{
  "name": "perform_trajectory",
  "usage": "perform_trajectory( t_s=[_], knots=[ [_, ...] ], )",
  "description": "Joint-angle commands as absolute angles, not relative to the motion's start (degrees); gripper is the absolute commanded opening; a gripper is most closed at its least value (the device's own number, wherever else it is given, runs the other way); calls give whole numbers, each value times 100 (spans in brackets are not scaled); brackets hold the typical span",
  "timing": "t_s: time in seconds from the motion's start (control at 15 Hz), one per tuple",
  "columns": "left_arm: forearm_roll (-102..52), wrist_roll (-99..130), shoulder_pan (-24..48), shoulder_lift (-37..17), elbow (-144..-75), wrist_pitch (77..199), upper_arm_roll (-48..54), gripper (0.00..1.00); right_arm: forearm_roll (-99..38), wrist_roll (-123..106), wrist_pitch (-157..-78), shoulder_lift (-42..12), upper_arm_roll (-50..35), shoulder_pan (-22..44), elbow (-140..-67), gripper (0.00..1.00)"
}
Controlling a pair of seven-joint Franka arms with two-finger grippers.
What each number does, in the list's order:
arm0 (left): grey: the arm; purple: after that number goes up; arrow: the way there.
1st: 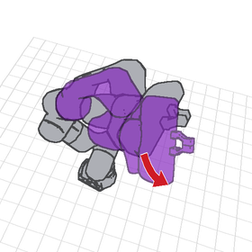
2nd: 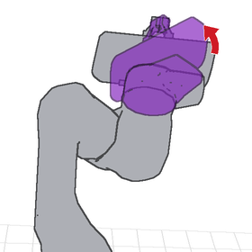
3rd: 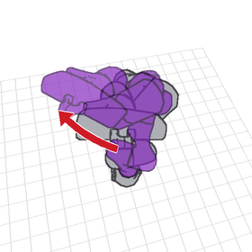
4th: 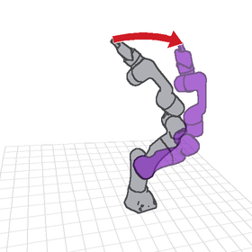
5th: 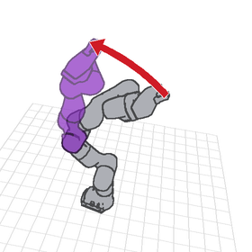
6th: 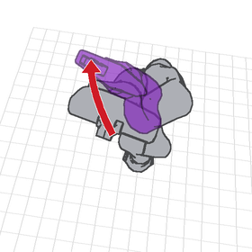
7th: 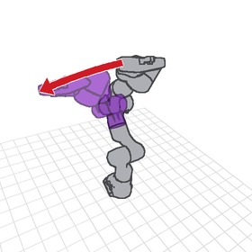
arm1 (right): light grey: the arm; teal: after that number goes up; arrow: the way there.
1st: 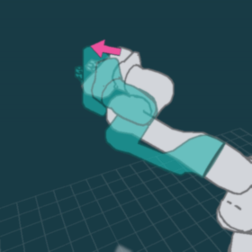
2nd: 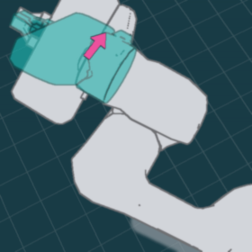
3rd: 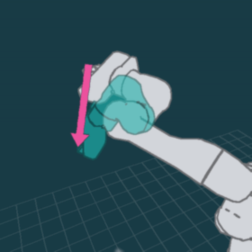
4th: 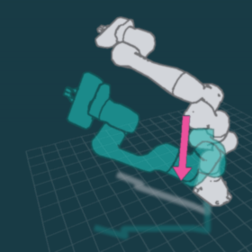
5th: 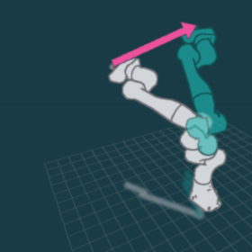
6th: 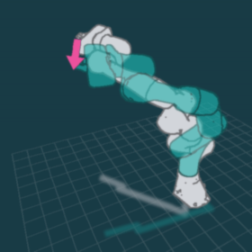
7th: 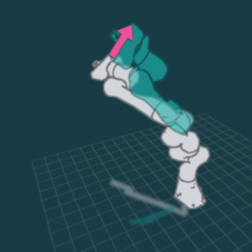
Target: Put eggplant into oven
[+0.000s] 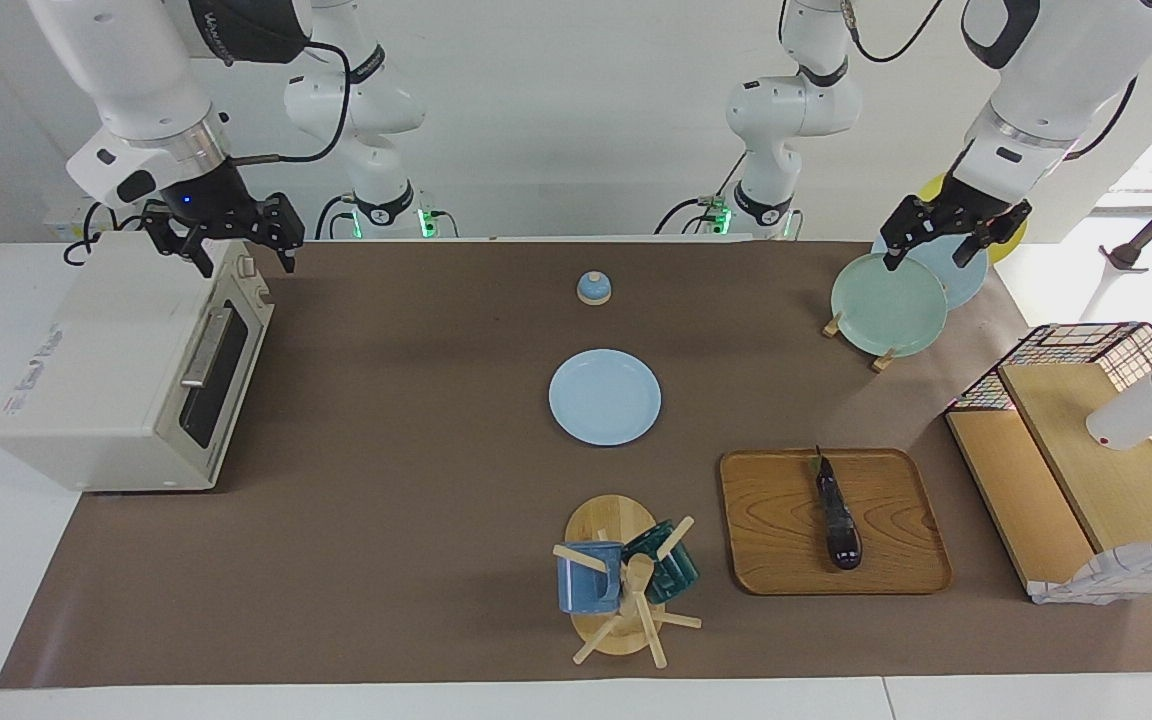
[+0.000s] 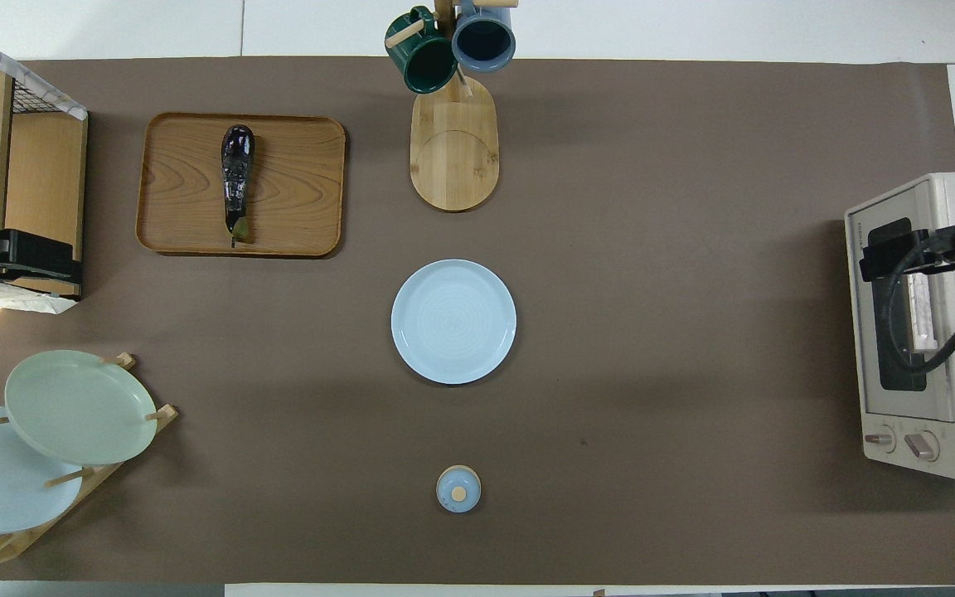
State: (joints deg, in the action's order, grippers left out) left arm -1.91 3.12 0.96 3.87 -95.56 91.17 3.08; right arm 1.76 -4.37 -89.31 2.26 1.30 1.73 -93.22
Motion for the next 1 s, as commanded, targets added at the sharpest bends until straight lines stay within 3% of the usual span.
perform_trajectory(
  t_s=[0.0,0.07,0.13,0.2,0.33,0.67,0.93],
  knots=[
    [-202,228,123,-85,-9528,9578,334,100,105,-579,-9742,465,114,149,-9877,66],
    [-202,229,123,-305,-9475,9745,351,100,105,-658,-9825,527,114,149,-10009,32],
    [-202,220,123,-612,-9379,9878,360,100,105,-929,-9800,571,123,149,-10080,6],
    [-211,228,132,-1042,-9134,9949,369,100,114,-1201,-9809,597,132,89,-10177,0],
    [-202,220,245,-1938,-8415,10028,369,100,123,-1327,-9800,659,167,1,-10378,0],
    [-211,220,430,-3416,-7815,11168,387,100,543,-862,-10405,642,167,-308,-10986,0],
    [-27,36,430,-3691,-7909,11968,378,100,1036,-835,-10801,326,167,-465,-11127,0]
  ],
)
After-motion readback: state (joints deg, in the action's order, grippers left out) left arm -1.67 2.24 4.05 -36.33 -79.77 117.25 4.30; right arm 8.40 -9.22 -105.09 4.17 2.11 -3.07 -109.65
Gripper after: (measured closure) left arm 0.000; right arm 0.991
